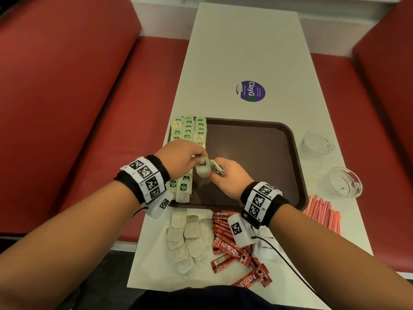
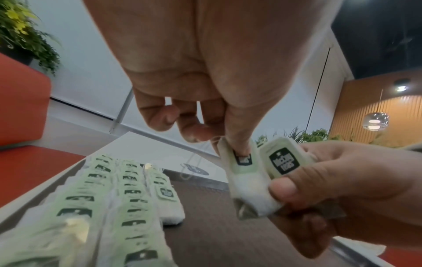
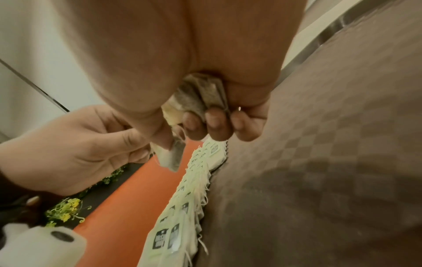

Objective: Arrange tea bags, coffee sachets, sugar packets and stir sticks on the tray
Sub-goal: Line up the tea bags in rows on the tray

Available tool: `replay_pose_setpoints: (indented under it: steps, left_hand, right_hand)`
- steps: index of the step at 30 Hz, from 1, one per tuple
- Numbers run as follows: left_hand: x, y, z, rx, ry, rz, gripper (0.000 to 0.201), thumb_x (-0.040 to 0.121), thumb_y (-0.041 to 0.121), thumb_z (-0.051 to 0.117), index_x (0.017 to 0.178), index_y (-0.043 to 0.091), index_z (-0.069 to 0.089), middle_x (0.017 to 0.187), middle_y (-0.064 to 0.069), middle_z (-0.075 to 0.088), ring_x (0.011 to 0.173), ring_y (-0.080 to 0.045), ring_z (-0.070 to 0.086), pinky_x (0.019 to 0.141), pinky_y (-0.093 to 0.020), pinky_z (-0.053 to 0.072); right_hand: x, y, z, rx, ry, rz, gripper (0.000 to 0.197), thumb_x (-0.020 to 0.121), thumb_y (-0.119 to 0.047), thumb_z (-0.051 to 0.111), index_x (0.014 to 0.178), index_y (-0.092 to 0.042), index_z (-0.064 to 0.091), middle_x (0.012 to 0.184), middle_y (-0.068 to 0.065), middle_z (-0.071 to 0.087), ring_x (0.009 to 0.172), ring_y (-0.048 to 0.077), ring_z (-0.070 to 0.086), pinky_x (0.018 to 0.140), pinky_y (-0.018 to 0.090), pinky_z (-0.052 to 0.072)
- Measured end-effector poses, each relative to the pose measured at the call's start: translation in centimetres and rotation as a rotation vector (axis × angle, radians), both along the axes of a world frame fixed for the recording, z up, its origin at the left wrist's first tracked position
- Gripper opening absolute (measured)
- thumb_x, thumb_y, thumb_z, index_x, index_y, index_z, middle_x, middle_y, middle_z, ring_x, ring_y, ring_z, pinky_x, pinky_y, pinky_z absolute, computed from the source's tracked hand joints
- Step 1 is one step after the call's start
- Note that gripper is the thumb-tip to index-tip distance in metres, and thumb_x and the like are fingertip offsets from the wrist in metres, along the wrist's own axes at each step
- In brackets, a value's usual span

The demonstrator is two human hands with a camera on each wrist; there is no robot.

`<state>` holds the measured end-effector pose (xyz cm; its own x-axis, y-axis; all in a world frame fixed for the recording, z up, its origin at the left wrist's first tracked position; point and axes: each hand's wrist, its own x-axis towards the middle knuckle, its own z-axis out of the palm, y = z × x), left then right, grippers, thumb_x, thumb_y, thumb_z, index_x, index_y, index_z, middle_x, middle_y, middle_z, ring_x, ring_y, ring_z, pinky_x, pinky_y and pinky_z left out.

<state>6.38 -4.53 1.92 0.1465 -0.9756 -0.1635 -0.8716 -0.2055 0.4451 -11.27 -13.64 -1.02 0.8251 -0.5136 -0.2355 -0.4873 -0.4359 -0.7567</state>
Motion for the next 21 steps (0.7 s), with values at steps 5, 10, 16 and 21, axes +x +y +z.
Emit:
replay_pose_setpoints:
  steps: [5, 10, 16, 21]
  left_hand:
    - [0.9, -2.5, -1.4, 0.223, -0.122, -0.014, 0.023, 0.100, 0.030, 0.054, 0.117, 0.022, 0.066, 0.109, 0.002, 0.068, 0.104, -0.020, 0.060, 0.087, -0.034, 0.047]
    - [2.1, -5.3, -2.4, 0.274, -0.161, 0.036, 0.027, 0.099, 0.030, 0.057, 0.123, 0.022, 0.067, 0.121, -0.001, 0.067, 0.111, -0.023, 0.060, 0.095, -0.037, 0.048]
    - [3.1, -7.6, -3.4, 0.263, -0.190, 0.107, 0.031, 0.094, 0.029, 0.065, 0.125, 0.023, 0.064, 0.123, -0.004, 0.060, 0.111, -0.025, 0.059, 0.088, -0.035, 0.045]
    - [2.2, -7.8, -4.1, 0.149, -0.209, 0.275, 0.040, 0.090, 0.042, 0.067, 0.114, 0.017, 0.048, 0.107, -0.005, 0.057, 0.087, -0.026, 0.056, 0.072, -0.036, 0.044]
  right_hand:
    - [-0.5, 0.0, -0.7, 0.032, 0.066, -0.094, 0.018, 0.098, -0.024, 0.056, 0.113, -0.020, 0.047, 0.090, 0.001, 0.065, 0.075, 0.018, 0.060, 0.065, 0.032, 0.043]
    - [-1.3, -0.2, -0.5, 0.051, 0.096, -0.076, 0.008, 0.099, -0.018, 0.051, 0.099, -0.016, 0.044, 0.075, 0.002, 0.055, 0.061, 0.016, 0.049, 0.054, 0.030, 0.035]
    - [-1.6, -0.3, 0.2, 0.068, 0.096, -0.066, 0.008, 0.098, -0.016, 0.051, 0.094, -0.009, 0.050, 0.077, 0.001, 0.054, 0.068, 0.017, 0.049, 0.061, 0.033, 0.038]
    - [-1.9, -0.5, 0.2, 0.057, 0.086, -0.063, 0.009, 0.097, -0.019, 0.055, 0.093, -0.011, 0.055, 0.081, 0.002, 0.058, 0.073, 0.018, 0.053, 0.068, 0.037, 0.043]
